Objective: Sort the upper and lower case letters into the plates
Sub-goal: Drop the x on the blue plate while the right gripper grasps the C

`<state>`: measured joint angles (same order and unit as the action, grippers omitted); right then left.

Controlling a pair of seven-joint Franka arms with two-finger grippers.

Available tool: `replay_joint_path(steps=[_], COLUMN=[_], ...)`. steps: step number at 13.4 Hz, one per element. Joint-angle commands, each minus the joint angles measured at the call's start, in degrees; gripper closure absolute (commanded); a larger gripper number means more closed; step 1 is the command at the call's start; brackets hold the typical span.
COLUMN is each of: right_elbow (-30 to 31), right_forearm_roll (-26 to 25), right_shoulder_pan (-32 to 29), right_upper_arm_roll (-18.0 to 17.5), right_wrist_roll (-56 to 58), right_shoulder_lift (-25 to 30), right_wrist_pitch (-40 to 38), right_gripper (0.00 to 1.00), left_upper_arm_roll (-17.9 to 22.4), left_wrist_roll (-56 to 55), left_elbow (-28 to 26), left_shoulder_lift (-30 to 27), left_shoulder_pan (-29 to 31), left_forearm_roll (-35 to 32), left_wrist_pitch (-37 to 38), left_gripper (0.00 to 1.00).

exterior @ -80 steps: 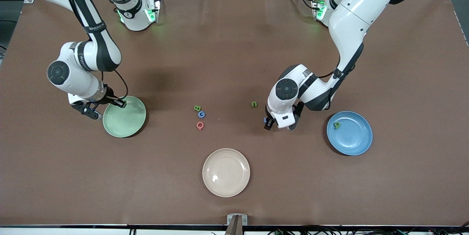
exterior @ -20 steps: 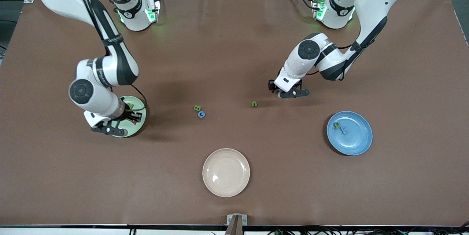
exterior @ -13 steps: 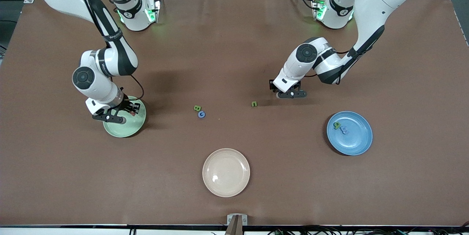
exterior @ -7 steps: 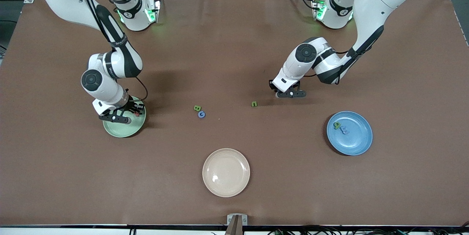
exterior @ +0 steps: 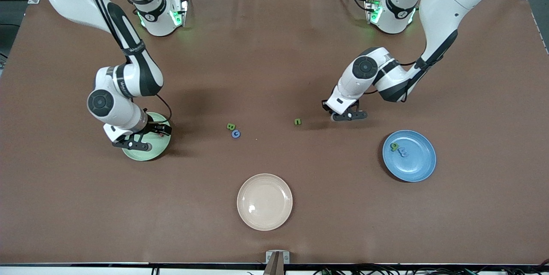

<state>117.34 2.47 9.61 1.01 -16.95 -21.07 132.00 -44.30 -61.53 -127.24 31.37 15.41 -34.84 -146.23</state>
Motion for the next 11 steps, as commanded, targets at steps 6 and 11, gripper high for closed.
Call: replay_joint_path(steps=[6, 11], right_elbow=[-3.4, -8.0], right_forearm_roll=[5.7, 4.8], right_shoulder_pan=[15.2, 21.5], right_upper_arm_roll=[-0.3, -0.1], right_wrist_roll=[-29.4, -41.1], right_shoulder_lift=[-3.3, -10.8], right_wrist_pitch=[5.9, 11.3], right_gripper=[0.0, 0.02], left_upper_arm_roll=[-0.4, -0.3], left_wrist_roll=[2.1, 23.5], left_elbow=[6.6, 6.7], left_shoulder_lift=[-5.8, -5.4], left_shoulder_pan=[7.4, 19.6], left_forearm_roll=[-0.6, -0.9], left_wrist_pitch=[8.6, 8.6], left_gripper=[1.0, 1.0])
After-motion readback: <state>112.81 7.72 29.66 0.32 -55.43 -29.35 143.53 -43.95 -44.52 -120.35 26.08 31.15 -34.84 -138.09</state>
